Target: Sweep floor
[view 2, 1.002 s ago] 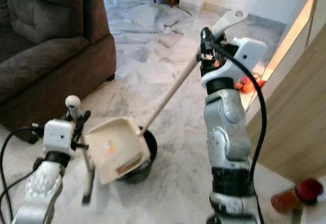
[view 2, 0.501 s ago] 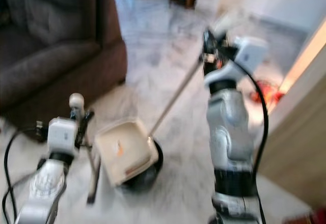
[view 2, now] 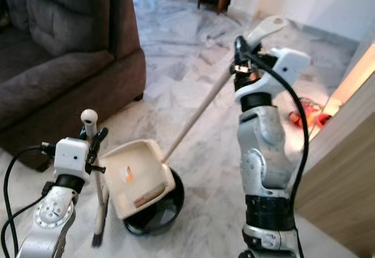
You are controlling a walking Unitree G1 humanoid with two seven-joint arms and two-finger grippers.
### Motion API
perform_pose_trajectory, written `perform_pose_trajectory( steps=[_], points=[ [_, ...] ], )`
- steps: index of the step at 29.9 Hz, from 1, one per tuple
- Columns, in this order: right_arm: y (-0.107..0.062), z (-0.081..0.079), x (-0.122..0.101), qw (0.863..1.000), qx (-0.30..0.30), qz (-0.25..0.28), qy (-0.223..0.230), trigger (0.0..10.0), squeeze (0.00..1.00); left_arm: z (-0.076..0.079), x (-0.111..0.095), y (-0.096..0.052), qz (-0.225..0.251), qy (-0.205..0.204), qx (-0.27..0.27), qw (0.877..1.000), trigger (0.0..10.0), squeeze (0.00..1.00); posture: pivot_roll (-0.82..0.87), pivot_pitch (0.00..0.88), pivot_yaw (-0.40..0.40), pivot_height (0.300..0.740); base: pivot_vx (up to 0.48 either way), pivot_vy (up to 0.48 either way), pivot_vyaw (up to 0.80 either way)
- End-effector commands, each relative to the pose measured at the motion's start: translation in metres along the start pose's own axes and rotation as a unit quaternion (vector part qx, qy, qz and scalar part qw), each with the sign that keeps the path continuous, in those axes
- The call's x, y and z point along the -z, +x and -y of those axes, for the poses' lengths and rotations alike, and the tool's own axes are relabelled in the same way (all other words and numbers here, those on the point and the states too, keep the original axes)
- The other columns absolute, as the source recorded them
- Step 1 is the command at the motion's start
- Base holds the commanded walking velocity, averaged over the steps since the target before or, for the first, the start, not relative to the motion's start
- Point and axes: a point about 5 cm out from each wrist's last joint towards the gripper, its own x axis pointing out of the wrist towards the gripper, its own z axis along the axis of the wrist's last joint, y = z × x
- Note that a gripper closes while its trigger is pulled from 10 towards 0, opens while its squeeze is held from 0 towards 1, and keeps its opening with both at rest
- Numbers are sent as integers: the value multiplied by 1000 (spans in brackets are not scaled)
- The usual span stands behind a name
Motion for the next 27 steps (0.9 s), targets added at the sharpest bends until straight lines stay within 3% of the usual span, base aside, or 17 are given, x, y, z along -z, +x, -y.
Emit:
perform_pose_trajectory(
  steps=[1, 16, 27],
  points=[
    [3, -14, -13, 999, -25, 32, 4, 10000, 0, -4, -7, 1, 19, 10, -8, 1000, 10000, 0, 70, 97, -28, 740, 270, 0, 0],
    [1, -30, -17, 997, -37, 63, 14, 10000, 0, -3, -7, 1, 23, 7, -4, 1000, 10000, 0, 69, 103, -30, 740, 18, 0, 0],
    [-10, -60, -16, 993, -68, 95, 34, 10000, 0, 0, -9, 0, 28, 16, 5, 999, 10000, 0, 71, 106, -29, 740, 0, 0, 0]
  ],
)
